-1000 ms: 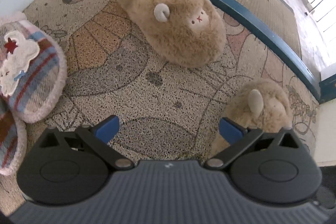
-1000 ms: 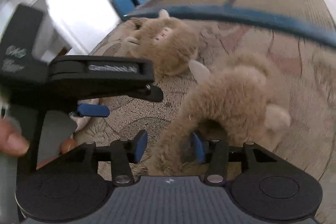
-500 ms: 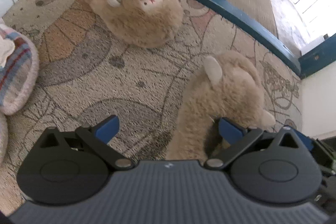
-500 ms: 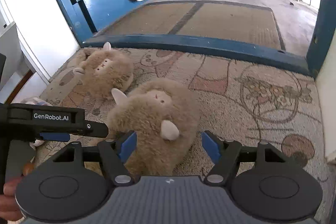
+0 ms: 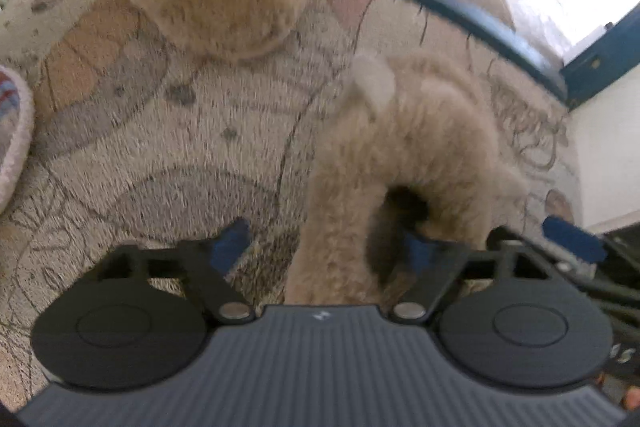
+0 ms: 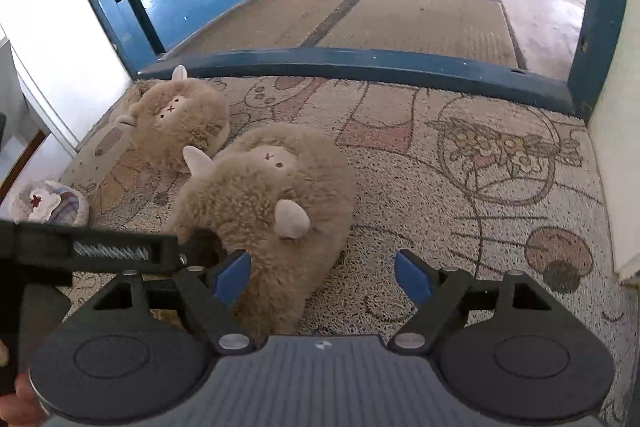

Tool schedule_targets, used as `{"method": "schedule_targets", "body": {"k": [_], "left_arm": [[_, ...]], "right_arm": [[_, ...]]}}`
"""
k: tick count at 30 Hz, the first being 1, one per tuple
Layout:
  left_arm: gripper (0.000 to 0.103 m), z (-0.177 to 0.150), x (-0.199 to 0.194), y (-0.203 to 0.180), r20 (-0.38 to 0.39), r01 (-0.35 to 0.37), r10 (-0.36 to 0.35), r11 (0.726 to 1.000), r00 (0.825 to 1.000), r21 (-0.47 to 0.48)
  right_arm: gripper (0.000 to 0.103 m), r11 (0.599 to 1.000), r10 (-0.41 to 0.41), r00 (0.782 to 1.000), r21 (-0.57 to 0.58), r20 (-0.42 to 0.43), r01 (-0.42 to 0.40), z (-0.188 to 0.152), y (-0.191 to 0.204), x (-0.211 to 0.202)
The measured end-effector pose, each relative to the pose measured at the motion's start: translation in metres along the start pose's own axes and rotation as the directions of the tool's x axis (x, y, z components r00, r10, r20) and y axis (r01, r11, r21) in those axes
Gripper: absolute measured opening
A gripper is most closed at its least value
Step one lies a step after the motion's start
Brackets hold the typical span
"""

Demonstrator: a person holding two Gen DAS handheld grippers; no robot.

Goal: Organize scattered shoes

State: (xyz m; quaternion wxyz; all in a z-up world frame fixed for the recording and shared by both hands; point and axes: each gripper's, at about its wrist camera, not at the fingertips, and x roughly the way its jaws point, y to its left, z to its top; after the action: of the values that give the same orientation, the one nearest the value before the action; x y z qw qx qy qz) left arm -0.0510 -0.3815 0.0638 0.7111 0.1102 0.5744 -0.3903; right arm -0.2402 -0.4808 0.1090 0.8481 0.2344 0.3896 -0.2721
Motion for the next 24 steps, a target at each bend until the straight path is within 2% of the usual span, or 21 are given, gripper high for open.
{"method": "schedule_targets", "body": {"k": [1, 2, 3, 5, 10, 13, 18, 20, 22, 23, 24], "left_arm": [[0.039, -0.001, 0.004, 0.003, -0.021, 0.020, -0.021, 1.000, 1.000, -0.011], [0.026, -0.002, 0.007, 0.005, -0.035, 0.043, -0.044, 0.999, 0.998, -0.023], [0.022, -0.003, 0.009, 0.007, -0.043, 0.059, -0.061, 0.998, 0.997, -0.031], [0.018, 0.000, 0.004, 0.010, -0.024, 0.054, -0.054, 0.998, 0.998, -0.013], [0.016, 0.013, -0.008, 0.032, -0.015, 0.025, -0.025, 1.000, 1.000, 0.001], [0.017, 0.021, -0.014, 0.050, -0.017, 0.012, -0.012, 1.000, 1.000, -0.007], [0.018, 0.036, -0.021, 0.077, 0.004, -0.087, 0.087, 0.994, 0.996, 0.065], [0.020, 0.040, -0.024, 0.085, -0.002, -0.084, 0.084, 0.995, 0.996, 0.044], [0.025, 0.038, -0.026, 0.082, 0.006, -0.099, 0.099, 0.994, 0.995, 0.049], [0.033, 0.036, -0.029, 0.079, 0.016, -0.114, 0.114, 0.992, 0.993, 0.054], [0.047, 0.035, -0.031, 0.076, 0.032, -0.128, 0.126, 0.990, 0.992, 0.055]], "right_arm": [[0.082, 1.000, 0.002, 1.000, -0.002, -0.004, -0.002, -0.001, 0.000, 0.002], [0.082, 1.000, 0.003, 1.000, -0.003, -0.007, -0.003, -0.001, 0.000, 0.002], [0.082, 1.000, 0.005, 1.000, -0.006, -0.009, -0.005, -0.002, 0.001, 0.003], [0.082, 0.999, 0.013, 1.000, -0.029, -0.013, -0.014, -0.002, 0.003, 0.005], [0.077, 0.995, 0.049, 0.998, -0.091, -0.039, -0.052, -0.003, 0.010, 0.013], [0.074, 0.986, 0.084, 0.994, -0.136, -0.071, -0.093, -0.007, 0.021, 0.019], [0.074, 0.970, 0.113, 0.988, -0.203, -0.102, -0.132, -0.012, 0.038, 0.023], [0.074, 0.968, 0.116, 0.988, -0.211, -0.099, -0.134, -0.008, 0.043, 0.026], [0.075, 0.967, 0.120, 0.989, -0.214, -0.088, -0.136, -0.002, 0.047, 0.028], [0.076, 0.968, 0.123, 0.989, -0.212, -0.079, -0.137, 0.002, 0.048, 0.029], [0.077, 0.968, 0.123, 0.990, -0.209, -0.074, -0.136, 0.005, 0.048, 0.029]]}}
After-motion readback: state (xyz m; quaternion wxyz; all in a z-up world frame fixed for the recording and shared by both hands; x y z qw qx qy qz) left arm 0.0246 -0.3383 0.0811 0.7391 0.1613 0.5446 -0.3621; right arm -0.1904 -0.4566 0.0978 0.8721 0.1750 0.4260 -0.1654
